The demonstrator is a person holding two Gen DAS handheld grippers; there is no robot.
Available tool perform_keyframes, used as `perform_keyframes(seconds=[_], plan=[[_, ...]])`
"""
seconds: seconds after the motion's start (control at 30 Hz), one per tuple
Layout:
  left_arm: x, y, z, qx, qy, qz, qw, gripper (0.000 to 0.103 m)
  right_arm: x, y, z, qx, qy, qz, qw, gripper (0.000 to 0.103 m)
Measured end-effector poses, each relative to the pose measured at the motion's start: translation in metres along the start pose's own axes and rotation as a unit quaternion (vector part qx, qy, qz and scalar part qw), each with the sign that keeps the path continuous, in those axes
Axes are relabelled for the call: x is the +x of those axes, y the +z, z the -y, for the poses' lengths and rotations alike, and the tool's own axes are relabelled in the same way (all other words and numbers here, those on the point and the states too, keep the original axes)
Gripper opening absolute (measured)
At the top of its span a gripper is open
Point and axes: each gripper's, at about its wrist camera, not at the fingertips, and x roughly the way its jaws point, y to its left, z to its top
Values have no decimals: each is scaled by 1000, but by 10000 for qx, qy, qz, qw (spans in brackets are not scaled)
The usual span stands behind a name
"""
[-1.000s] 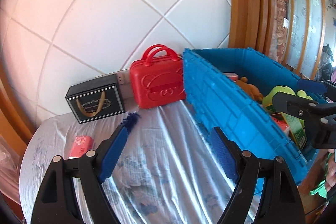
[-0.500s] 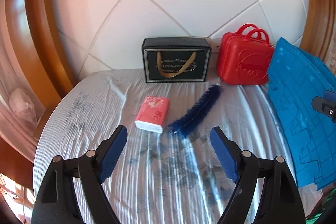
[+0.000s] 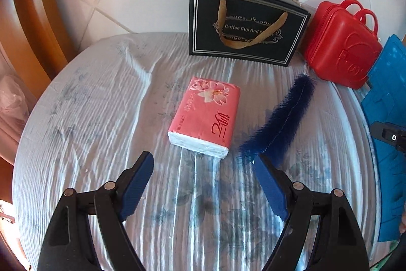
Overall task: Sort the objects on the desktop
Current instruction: 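Grasp the pink tissue pack with the left tool while the right tool grasps the blue feather duster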
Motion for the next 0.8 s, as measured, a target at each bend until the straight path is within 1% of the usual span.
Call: perform_keyframes(seconds=[0.1,0.2,0.23,0.27,0.3,0.33,0.4,0.47,0.53,0.57,0.6,0.63,0.73,0.8], plan=[[43,12,0,56,2,-151,9999,81,52,14,-4,160,-51,-256,9995,103],[82,20,2,70,-138,-294,9994,81,103,26,-11,344,-89,-523,9980,103],[91,23,3,112,-31,-251,9996,84,117,28,-13,408,-93,-584,9974,103],[96,26,7,221,112,-107,9996,88,130,31,-16,466,-95,-626,9969,103],[101,29,10,330,153,-33,9993,91,141,33,-18,489,-128,-659,9966,103],[108,32,13,412,153,-34,9990,94,151,36,-21,484,-165,-663,9965,103],[124,38,17,454,34,-177,9988,94,171,39,-27,427,-305,-701,9962,103],[138,41,17,423,-24,-263,9988,94,189,40,-31,422,-350,-800,9953,103],[150,42,14,298,-111,-423,9986,94,200,36,-34,362,-455,-892,9943,103],[157,41,11,198,-161,-553,9981,94,201,34,-37,201,-564,-779,9952,103],[156,41,12,197,-119,-476,9986,94,202,31,-38,103,-613,-780,9950,103],[156,41,14,192,-107,-486,9986,94,203,28,-38,12,-653,-744,9951,103],[156,38,15,150,-72,-458,9988,93,201,20,-30,-4,-465,-578,9972,103],[156,37,15,110,-84,-471,9988,92,201,15,-26,-62,-562,-643,9963,103]])
